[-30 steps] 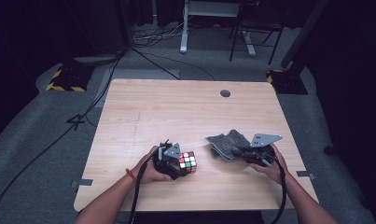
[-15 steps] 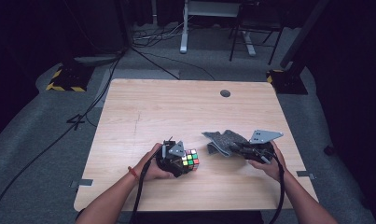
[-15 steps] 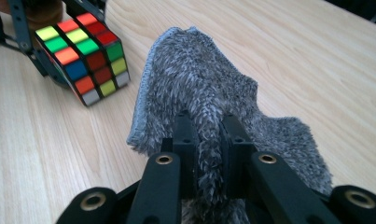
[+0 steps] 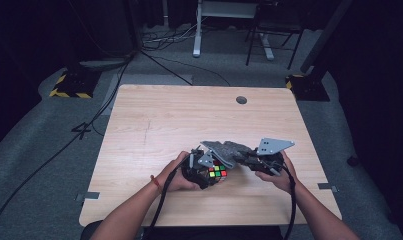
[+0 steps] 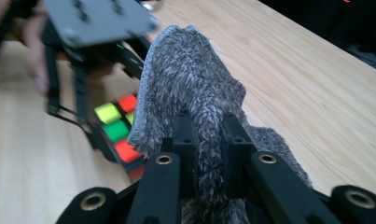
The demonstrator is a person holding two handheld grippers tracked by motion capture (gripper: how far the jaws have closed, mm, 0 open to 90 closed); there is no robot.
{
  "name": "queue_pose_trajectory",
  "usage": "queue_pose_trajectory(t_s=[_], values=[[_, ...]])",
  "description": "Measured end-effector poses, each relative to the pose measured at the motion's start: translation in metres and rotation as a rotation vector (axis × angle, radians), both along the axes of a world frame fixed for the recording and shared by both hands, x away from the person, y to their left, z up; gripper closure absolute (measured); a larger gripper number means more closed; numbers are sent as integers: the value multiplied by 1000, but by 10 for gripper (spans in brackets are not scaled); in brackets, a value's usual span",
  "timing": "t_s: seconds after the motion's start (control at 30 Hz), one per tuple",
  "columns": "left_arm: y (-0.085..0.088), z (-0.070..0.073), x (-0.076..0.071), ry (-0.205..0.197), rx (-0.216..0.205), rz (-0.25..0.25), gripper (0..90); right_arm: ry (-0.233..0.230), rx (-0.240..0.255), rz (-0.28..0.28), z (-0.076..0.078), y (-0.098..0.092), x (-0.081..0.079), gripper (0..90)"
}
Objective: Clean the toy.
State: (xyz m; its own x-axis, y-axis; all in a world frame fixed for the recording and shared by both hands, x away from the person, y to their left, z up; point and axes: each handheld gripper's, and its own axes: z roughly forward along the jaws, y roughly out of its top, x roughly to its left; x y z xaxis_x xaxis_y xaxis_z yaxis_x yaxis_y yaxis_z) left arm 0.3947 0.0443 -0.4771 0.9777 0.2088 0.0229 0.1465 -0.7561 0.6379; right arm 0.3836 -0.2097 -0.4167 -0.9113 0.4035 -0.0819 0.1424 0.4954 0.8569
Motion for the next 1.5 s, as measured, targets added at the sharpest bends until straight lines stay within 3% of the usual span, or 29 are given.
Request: queue_pose_trajectory(t_s=[0.03,0.17,0.3,0.53,0.73,1.1,1.33,1.5], values=[[2,1,1,-3,-20,21,338,-3,-28,33,-1,11,-4,798],[8,6,2,-11,-42,39,338,-2,-61,79,-4,28,-11,797],[9,9,1,-10,-42,55,338,-2,-92,121,-7,46,-14,796],[7,7,0,-21,-26,63,339,-1,-123,126,-11,54,-12,793],[4,5,-4,-24,-4,45,340,-37,-166,93,-15,55,-13,793],[4,12,-13,-55,-11,12,340,-45,-153,39,-8,47,-7,795],[7,13,-10,-57,-17,35,340,-26,-148,98,-6,48,-15,796],[6,15,-10,-72,-23,34,340,-9,-111,160,-3,60,-23,794]])
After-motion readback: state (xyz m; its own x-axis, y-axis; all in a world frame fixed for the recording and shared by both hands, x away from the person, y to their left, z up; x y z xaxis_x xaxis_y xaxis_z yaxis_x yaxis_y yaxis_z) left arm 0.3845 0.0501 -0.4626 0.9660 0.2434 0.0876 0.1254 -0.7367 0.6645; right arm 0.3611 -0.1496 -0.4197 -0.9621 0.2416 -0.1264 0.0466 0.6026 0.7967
